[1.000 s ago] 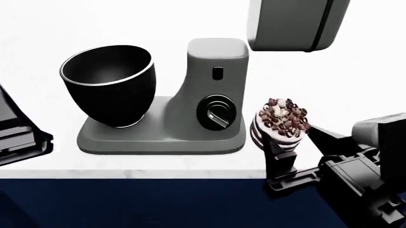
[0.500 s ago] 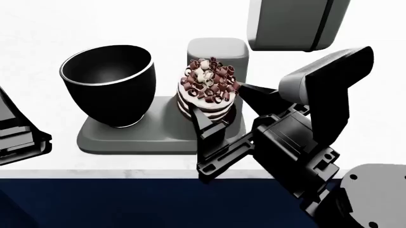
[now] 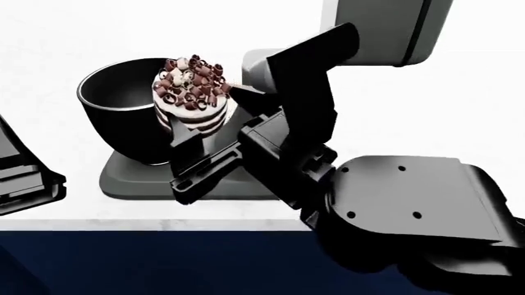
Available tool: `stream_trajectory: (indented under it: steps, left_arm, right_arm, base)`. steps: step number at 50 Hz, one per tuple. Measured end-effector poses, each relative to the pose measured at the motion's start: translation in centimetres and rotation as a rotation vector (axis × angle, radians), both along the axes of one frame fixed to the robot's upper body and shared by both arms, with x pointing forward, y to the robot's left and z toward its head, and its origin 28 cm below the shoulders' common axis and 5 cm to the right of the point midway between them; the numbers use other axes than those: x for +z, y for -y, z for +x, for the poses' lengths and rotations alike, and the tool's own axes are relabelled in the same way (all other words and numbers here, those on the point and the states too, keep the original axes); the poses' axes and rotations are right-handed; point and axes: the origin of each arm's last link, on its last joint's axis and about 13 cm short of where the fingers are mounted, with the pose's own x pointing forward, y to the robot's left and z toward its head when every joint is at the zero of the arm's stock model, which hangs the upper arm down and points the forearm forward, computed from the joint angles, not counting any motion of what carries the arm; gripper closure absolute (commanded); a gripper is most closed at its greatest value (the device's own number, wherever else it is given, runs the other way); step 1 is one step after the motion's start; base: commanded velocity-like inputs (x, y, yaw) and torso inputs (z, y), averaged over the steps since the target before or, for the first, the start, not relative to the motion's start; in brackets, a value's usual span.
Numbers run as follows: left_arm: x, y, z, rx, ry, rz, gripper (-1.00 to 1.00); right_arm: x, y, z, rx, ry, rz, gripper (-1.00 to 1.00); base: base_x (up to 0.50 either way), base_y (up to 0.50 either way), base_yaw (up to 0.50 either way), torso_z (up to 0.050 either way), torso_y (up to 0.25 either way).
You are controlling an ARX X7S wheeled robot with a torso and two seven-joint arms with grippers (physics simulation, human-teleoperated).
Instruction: Place the cake in the stand mixer bowl.
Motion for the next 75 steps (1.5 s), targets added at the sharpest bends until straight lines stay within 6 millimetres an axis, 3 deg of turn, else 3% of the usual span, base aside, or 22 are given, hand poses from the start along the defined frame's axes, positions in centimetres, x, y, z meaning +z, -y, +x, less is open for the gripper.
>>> stream_trajectory:
  steps: [27,52,75]
  left_arm:
    - [-0.1,-0.1,0.0,0.007,-0.004,0.003,-1.00]
    - [-0.1,-0.2,-0.1,0.013,-0.004,0.003,-1.00]
    - [-0.2,-0.4,-0.2,0.016,-0.005,0.001,-1.00]
  right_arm:
    - [0.9,-4.9,2.9,-0.029,-0.028,0.003,1.00]
    - [1.2,-6.6,3.2,0.064,-0.054,0.186,1.00]
    - [0.2,-7.2,4.2,-0.072,0.034,0.167,1.00]
  base:
    - [0.00,0.00,0.00,0.001,0.001]
    - [0.00,0.00,0.00,0.000,0.001]
    - [0.00,0.00,0.00,0.000,0.001]
